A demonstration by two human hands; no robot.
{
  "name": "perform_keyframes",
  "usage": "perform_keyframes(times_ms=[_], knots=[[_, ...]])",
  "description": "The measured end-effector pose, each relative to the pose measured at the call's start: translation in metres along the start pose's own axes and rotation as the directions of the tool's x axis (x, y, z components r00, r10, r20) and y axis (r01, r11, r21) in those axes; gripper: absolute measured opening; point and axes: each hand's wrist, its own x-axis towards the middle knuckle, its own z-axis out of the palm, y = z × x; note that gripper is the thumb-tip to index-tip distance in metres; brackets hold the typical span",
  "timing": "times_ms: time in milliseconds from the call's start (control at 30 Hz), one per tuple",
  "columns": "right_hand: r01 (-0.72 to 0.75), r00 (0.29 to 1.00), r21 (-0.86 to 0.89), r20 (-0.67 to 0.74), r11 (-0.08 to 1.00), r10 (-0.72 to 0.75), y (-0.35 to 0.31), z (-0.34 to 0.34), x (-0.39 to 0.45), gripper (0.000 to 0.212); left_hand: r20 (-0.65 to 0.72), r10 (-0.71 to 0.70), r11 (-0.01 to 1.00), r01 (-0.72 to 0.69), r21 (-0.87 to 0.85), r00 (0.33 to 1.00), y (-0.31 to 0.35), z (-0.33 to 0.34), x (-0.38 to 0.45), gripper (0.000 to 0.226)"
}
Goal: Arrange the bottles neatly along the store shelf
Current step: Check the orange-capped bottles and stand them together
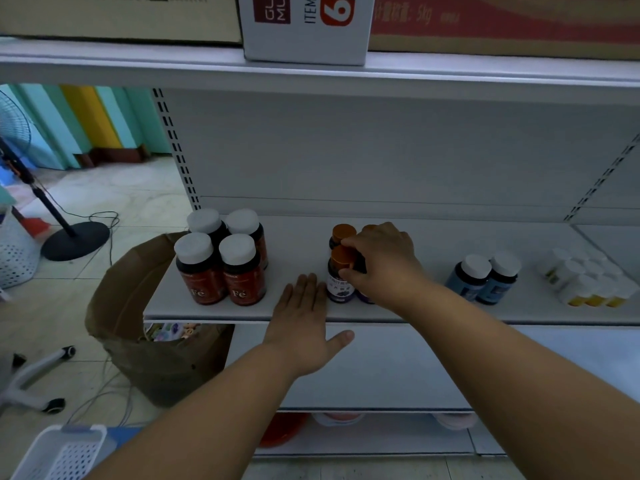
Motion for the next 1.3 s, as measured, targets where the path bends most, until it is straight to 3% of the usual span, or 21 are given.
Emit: perform_keyframes(times_ms=[167,333,600,733,833,900,1000,1167,1233,1300], knots=[[0.001,0.997,0.084,-0.082,0.996,0.005,0.008,0.000,-0.006,0.053,0.004,-0.002,1.000,0.002,0.023,1.000,0.000,0.000,0.000,0.107],[-0.081,0.978,0.084,-0.188,0.993,0.095,0.023,0.006,-0.022,0.040,0.004,-0.003,1.000,0.003,0.025,1.000,0.001,-0.001,0.001,0.118],[-0.168,0.976,0.304,-0.079,0.938,0.201,0.022,0.010,-0.033,0.032,0.016,-0.020,0.999,0.020,0.035,1.000,0.001,-0.001,0.001,0.115],[-0.152,0.958,0.485,-0.141,0.861,0.248,0.025,-0.003,-0.046,0.027,0.022,-0.031,0.999,0.031,0.011,0.999,0.001,-0.005,0.000,0.109],[-0.182,0.940,0.650,-0.105,0.738,0.325,0.022,-0.021,-0.055,0.020,0.013,-0.054,0.984,0.056,-0.168,0.998,0.003,-0.021,-0.008,0.111],[-0.203,0.934,0.744,-0.048,0.636,0.354,0.019,-0.031,-0.058,0.018,-0.115,-0.096,0.915,0.042,-0.402,0.989,0.010,-0.034,-0.023,0.093],[-0.218,0.937,0.856,0.049,0.469,0.345,0.015,-0.039,-0.060,0.018,-0.247,-0.172,0.698,-0.059,-0.714,0.954,0.032,-0.055,-0.058,0.062],[-0.227,0.946,0.959,0.176,0.171,0.273,0.002,-0.046,-0.060,0.016,-0.079,-0.267,0.166,-0.035,-0.985,0.960,0.066,-0.074,-0.085,0.047],[-0.249,0.947,0.966,0.227,0.075,0.229,0.000,-0.049,-0.060,0.018,-0.053,-0.314,0.063,-0.035,-0.997,0.948,0.072,-0.078,-0.089,0.051],[-0.260,0.953,0.965,0.259,-0.011,0.158,-0.001,-0.053,-0.062,0.021,-0.031,-0.338,0.023,-0.025,-0.999,0.941,0.074,-0.081,-0.094,0.055]])
